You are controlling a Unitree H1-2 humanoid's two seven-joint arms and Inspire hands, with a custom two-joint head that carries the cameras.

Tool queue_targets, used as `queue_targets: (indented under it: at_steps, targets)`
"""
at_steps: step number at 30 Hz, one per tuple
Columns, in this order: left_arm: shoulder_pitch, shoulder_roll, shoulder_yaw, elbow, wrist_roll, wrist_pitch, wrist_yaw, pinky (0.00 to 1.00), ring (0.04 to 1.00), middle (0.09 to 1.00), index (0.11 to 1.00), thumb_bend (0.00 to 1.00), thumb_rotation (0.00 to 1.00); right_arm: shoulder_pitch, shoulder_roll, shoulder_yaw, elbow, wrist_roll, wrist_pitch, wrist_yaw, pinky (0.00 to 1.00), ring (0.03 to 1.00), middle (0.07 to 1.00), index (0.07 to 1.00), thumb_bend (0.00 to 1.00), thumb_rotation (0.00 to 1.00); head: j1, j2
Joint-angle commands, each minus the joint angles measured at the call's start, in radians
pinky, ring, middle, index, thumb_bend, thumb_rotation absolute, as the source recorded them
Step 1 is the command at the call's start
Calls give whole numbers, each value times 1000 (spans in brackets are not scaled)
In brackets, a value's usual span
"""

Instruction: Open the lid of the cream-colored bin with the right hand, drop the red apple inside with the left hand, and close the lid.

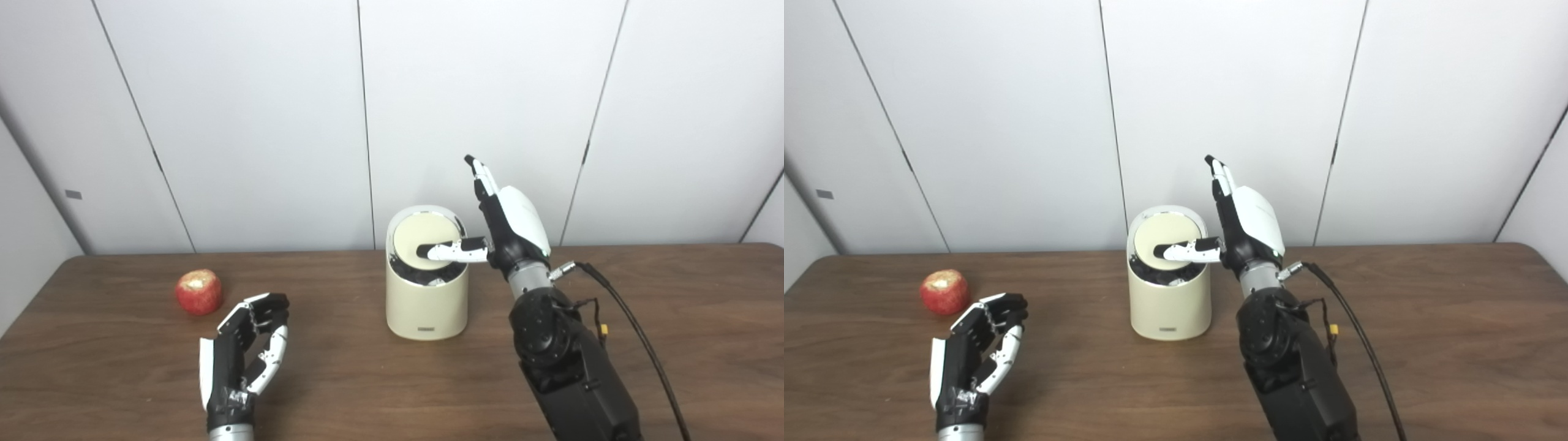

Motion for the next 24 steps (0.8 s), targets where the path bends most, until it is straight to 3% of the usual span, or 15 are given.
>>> queue_targets:
  at_steps: [1, 4, 14, 24]
  targets:
    - [23, -14, -10, 15, 13, -25, 5, 561, 625, 644, 637, 256, 203, -37, -4, 2, -10, -12, -38, -32, 813, 955, 995, 1000, 859, 304, 1, 1]
    - [24, -15, -10, 9, 8, -23, 2, 549, 619, 641, 634, 249, 181, -37, -8, -1, 4, -10, -39, -37, 819, 954, 982, 1000, 846, 269, 1, 2]
    - [25, -13, -11, 7, 17, -22, 6, 561, 625, 643, 636, 249, 238, -24, -24, 7, 13, -21, -37, -41, 802, 947, 967, 986, 801, 235, 1, 10]
    - [29, -25, -12, -17, 16, 0, 7, 549, 618, 639, 631, 242, 167, -10, -28, 18, 15, -47, -28, -57, 813, 949, 962, 971, 808, 201, 3, 17]
